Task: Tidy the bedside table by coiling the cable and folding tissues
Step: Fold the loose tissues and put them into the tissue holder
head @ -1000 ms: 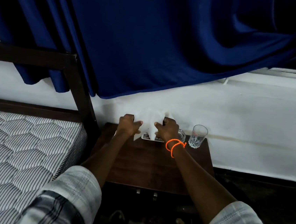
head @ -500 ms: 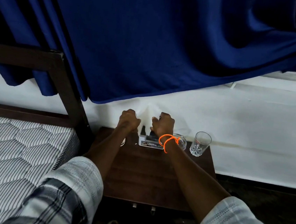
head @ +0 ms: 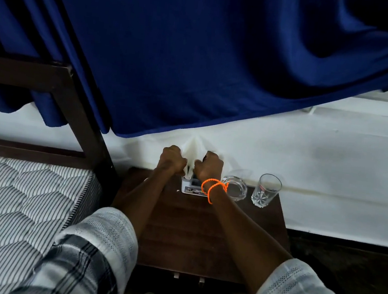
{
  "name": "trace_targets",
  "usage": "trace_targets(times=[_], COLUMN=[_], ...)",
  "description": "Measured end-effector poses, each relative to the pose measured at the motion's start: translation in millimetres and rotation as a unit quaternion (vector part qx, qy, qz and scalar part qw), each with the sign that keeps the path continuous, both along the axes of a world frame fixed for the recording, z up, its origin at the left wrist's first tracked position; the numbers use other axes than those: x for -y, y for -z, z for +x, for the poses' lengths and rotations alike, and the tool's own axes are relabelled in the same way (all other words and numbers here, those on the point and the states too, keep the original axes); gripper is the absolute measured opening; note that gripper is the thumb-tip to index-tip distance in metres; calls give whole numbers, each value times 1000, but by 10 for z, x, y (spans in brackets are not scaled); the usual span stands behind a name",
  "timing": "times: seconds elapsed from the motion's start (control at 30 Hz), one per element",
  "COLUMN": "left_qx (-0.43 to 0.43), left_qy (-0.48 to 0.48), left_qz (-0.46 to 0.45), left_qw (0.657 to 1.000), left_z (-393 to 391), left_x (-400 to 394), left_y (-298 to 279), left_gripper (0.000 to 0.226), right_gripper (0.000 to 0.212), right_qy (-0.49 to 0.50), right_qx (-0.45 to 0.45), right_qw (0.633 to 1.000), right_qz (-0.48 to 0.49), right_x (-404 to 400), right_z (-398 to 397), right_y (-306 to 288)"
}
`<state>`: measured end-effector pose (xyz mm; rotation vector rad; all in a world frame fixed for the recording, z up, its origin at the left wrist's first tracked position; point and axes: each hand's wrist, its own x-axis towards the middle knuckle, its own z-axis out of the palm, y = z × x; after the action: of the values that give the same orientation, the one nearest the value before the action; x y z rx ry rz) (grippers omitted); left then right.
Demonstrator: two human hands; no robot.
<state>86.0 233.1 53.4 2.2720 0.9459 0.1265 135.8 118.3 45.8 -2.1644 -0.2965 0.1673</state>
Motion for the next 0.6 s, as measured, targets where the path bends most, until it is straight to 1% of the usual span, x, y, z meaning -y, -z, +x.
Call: trace_targets(times=[0.07,0.1,0.2,0.3,0.37,0.43,0.5,0.6], left_qx=[-1,0,20,73,122,152,154,131], left_qy=[6,3,-18,-46,-58,-54,-32,1], left_qz=[12,13,12,6,5,18,27,42], left_qw=[1000,1000,1000,996,991,987,987,991], left_z=[8,10,-14,-54,-86,-105,-110,-124], left_x=[-22,-28,-44,-55,-39,-5,29,60], left_y=[29,41,63,75,63,52,65,111], left_gripper=[47,50,55,40,33,27,22,22], right_gripper=[19,21,13,18,24,26,23,22], right_qy=[-7,-13,-31,-45,-44,-34,-25,-44], right_qx=[-1,-2,-9,-5,16,40,57,62], right_qw=[1000,1000,999,998,996,996,996,993], right_qz=[4,5,-12,-45,-74,-76,-71,-86], right_x=[4,6,3,18,30,33,37,39], right_z=[-25,-41,-51,-41,-45,-56,-59,-42], right_y=[49,59,109,127,122,112,119,150])
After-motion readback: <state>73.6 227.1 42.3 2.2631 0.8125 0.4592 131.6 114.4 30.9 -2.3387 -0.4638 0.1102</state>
